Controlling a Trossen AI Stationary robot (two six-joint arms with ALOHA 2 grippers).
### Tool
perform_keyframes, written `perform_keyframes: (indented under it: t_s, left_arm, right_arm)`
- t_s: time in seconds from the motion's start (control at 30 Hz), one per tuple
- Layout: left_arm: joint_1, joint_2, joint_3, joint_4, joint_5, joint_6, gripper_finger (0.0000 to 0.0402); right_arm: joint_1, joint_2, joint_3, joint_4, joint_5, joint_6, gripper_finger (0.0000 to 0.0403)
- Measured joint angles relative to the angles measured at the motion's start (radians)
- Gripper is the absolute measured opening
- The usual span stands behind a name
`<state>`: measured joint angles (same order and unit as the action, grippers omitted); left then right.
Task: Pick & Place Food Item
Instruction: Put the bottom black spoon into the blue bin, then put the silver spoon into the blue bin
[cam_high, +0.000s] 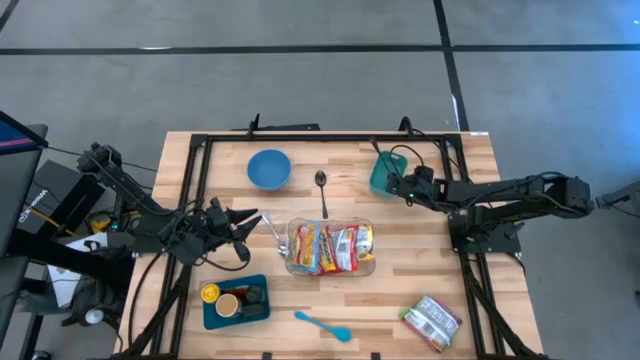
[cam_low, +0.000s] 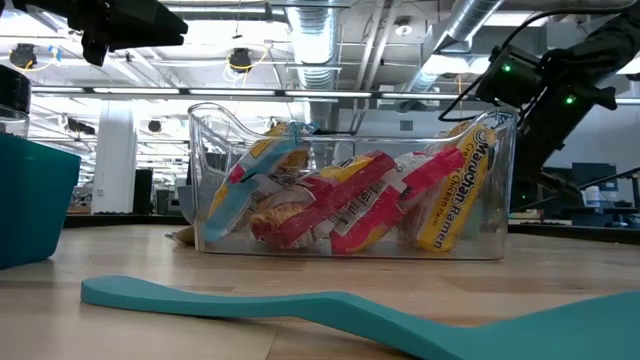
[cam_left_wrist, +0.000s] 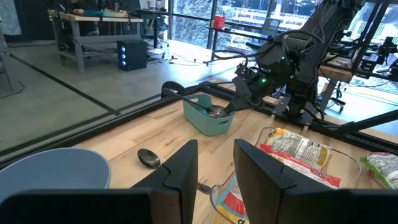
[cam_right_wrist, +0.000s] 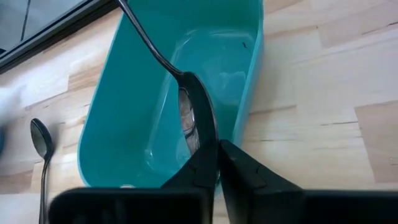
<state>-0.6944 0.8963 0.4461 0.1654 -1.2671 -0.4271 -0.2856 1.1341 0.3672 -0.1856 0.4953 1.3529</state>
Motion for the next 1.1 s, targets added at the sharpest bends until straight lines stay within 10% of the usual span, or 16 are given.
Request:
perform_keyframes:
  t_s: [0.33,1.1]
  left_arm:
    - [0.000,0.000,0.000,0.000,0.000,0.000,0.0099]
    - [0.000,0.000,0.000,0.000,0.000,0.000,0.0099]
  right_arm:
    - [-0.024,0.000,0.000,0.004,0.000,-0.044,0.0077]
    - [-0.031,-0.003,0.000,0.011,0.002,-0.055,0.0082]
